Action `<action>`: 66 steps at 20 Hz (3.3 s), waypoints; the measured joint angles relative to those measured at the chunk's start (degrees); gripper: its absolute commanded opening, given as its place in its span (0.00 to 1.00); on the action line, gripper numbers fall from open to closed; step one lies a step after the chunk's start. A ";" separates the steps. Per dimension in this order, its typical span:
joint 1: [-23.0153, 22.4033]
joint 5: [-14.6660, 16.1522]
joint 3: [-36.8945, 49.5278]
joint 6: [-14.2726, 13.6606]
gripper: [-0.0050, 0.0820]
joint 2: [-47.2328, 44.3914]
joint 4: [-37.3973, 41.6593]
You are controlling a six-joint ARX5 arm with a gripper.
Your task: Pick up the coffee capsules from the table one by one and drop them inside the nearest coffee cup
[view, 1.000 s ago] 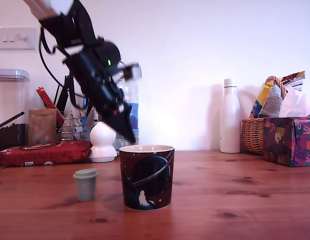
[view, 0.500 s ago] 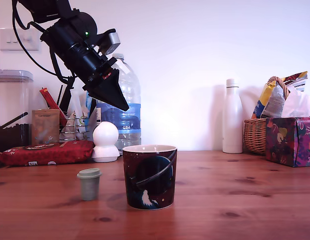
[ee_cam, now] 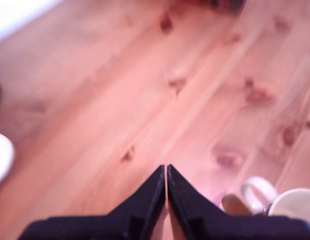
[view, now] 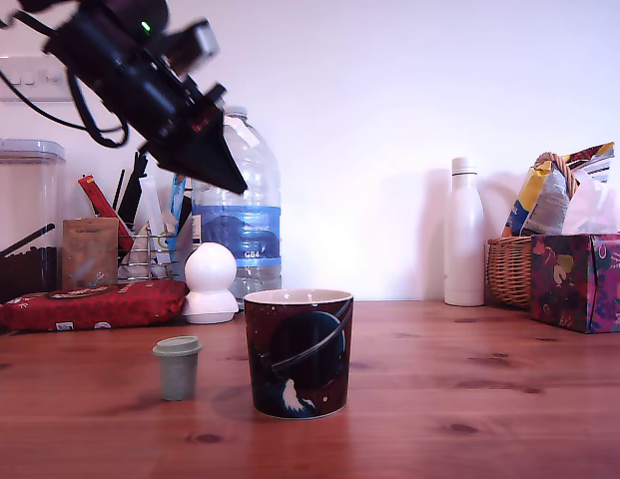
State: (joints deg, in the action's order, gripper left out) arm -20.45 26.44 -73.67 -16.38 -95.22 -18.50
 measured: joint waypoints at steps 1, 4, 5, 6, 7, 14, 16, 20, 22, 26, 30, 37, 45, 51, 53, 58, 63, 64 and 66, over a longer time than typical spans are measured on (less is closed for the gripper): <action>0.00 -0.31 3.67 0.81 0.03 2.75 3.06; 0.02 -1.44 13.90 3.48 0.03 9.07 12.33; 0.00 -1.51 17.11 4.50 0.03 10.54 15.06; 0.00 -1.60 20.61 5.70 0.03 11.87 18.18; 0.00 -1.62 24.13 6.95 0.03 13.16 21.22; 0.00 -2.16 45.97 13.29 0.03 24.96 40.81; 0.00 -2.45 51.01 14.91 0.03 27.89 45.46; -0.04 -4.33 59.89 17.53 0.03 31.08 50.86; -0.15 -5.16 63.36 19.17 0.03 31.82 53.68; -2.36 -8.68 67.95 20.61 0.03 33.03 56.37; -4.44 -11.34 69.07 20.50 0.03 33.05 55.34; -4.66 -12.31 69.07 19.82 0.91 33.05 52.11; -4.66 -13.29 69.07 19.19 0.93 33.05 51.43; -4.66 -13.31 69.09 19.19 0.93 29.92 55.78; -4.66 -13.31 69.09 19.19 0.93 26.18 58.93; -4.66 -13.31 69.13 19.19 0.93 16.63 69.88; -4.66 -13.16 68.08 19.17 0.93 8.37 73.79; -4.66 -13.05 66.86 19.17 0.93 6.75 73.81; -4.66 -12.50 63.47 19.17 0.93 3.43 73.88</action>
State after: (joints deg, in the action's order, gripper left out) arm -25.10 13.93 -10.20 2.79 -91.79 55.37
